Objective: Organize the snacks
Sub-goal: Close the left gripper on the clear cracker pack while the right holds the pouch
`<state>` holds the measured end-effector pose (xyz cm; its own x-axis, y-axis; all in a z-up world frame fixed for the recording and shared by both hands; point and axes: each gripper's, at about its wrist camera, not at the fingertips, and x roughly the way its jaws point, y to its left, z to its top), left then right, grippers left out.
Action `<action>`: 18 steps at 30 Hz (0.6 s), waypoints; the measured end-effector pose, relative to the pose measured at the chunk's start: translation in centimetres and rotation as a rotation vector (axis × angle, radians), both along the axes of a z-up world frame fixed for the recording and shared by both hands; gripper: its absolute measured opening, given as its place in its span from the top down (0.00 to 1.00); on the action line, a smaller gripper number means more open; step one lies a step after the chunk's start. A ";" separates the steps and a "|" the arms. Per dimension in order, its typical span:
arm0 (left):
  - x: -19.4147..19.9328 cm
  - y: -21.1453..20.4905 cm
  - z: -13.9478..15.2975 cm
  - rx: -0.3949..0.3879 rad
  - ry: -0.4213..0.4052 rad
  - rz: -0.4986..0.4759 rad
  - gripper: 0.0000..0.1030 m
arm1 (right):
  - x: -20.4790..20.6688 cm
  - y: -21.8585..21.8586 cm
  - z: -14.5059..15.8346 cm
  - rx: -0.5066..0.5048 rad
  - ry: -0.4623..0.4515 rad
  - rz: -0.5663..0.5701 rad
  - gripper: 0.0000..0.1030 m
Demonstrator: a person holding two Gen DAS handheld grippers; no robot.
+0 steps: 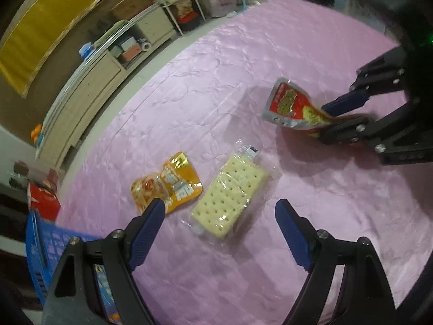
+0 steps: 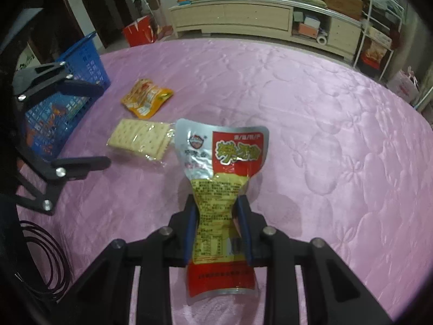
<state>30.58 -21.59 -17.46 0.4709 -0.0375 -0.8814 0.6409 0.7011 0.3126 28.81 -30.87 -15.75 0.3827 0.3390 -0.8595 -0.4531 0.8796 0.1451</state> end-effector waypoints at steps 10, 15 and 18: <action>2.6 -0.7 -2.4 0.025 0.124 -0.097 0.21 | -0.1 -1.7 0.0 0.075 0.023 -0.033 0.68; 4.5 -0.2 -3.7 0.012 0.205 -0.049 0.23 | -0.1 -2.0 -0.1 0.113 0.032 -0.044 0.67; 4.9 0.5 -3.5 -0.075 0.270 -0.025 0.45 | 0.0 -2.0 0.0 0.114 0.027 -0.052 0.67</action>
